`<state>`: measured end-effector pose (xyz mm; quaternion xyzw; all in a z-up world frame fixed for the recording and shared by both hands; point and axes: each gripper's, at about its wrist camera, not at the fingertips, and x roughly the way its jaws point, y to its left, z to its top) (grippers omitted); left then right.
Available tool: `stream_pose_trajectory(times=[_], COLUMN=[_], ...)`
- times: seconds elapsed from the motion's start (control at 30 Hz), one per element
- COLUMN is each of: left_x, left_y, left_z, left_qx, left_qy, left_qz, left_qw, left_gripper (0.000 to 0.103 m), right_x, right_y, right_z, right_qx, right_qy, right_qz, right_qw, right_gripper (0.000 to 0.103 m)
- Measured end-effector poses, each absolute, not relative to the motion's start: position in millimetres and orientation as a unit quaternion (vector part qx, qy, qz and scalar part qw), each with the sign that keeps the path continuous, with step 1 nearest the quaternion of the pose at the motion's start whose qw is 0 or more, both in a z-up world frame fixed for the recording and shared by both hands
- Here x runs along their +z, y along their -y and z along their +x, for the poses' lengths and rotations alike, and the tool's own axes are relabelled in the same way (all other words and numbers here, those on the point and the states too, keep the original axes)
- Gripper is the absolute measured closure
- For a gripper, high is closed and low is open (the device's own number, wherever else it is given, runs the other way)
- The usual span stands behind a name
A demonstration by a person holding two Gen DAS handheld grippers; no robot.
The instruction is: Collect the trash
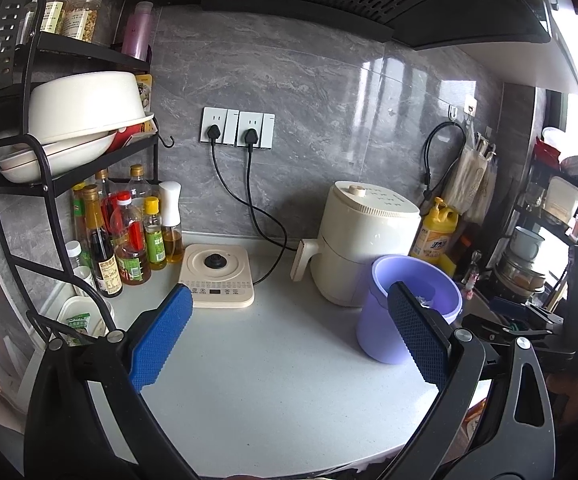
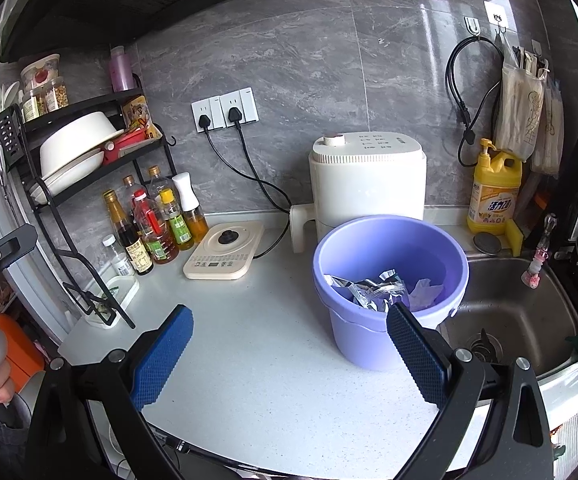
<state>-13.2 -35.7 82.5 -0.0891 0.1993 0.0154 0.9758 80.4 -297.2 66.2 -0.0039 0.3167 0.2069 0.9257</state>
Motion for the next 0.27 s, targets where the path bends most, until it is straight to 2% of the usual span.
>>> stream_pose_trajectory(times=[0.27], left_x=[73.9], left_y=[29.0], left_z=[-15.1], left_qx=[0.006], left_qy=[-0.202], left_qz=[-0.1], left_qw=[0.974], left_gripper=[0.006], right_x=[63.7], right_y=[289.0], right_z=[80.5], right_qx=[0.205], right_qy=[-0.323], right_qz=[-0.017], right_qw=[0.924], right_gripper=[0.008])
